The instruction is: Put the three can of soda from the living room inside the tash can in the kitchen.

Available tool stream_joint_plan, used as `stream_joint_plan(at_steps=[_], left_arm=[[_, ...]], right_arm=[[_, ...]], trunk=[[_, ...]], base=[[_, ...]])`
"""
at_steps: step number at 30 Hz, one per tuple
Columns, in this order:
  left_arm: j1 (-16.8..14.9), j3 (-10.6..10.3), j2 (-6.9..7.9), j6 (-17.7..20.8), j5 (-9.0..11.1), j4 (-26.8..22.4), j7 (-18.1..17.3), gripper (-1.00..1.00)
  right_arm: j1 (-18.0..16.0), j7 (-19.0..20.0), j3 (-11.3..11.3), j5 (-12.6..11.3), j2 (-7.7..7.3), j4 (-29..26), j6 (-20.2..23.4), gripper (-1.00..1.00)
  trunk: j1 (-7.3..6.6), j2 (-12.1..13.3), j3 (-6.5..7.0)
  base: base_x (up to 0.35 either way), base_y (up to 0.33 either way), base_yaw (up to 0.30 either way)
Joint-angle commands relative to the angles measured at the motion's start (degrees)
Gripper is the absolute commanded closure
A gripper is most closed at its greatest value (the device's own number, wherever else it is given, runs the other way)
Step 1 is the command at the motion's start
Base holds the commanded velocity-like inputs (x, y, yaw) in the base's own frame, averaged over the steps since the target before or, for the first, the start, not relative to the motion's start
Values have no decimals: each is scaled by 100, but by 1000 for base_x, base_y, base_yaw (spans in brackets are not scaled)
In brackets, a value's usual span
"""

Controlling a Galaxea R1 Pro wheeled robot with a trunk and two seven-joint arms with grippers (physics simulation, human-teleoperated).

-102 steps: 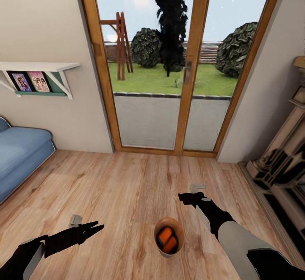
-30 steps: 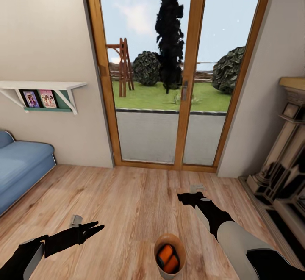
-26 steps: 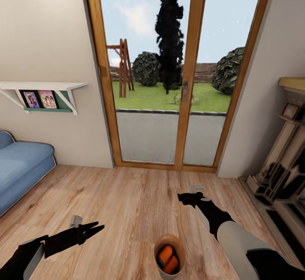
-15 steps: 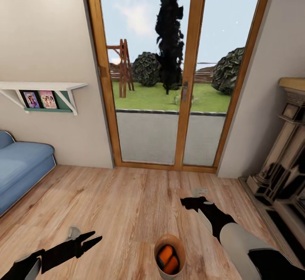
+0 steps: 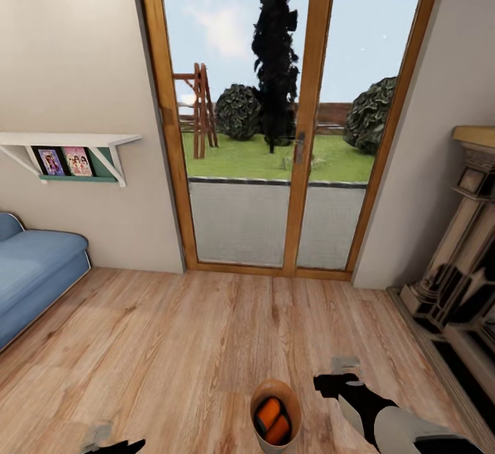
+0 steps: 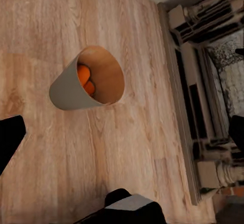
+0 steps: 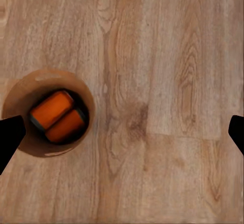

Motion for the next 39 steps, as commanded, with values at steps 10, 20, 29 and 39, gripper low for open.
stream_joint_plan(at_steps=[10,20,29,39], left_arm=[[35,-12,51,-130,-120,370,2506,-100],[48,-30,45,-117,-398,405,4871,-100],[53,-32,44,-110,-423,407,5521,-100],[54,-32,40,-120,-421,403,5567,-100]], right_arm=[[534,-205,9,16,-5,27,-342,-100],[777,-230,15,40,-78,23,-368,-100],[956,-233,18,32,-527,34,-363,-100],[1436,-230,18,31,-569,115,-338,-100]], trunk=[[0,0,1],[0,0,1],[0,0,1],[0,0,1]], base=[[0,0,0],[0,0,0],[0,0,0],[0,0,0]])
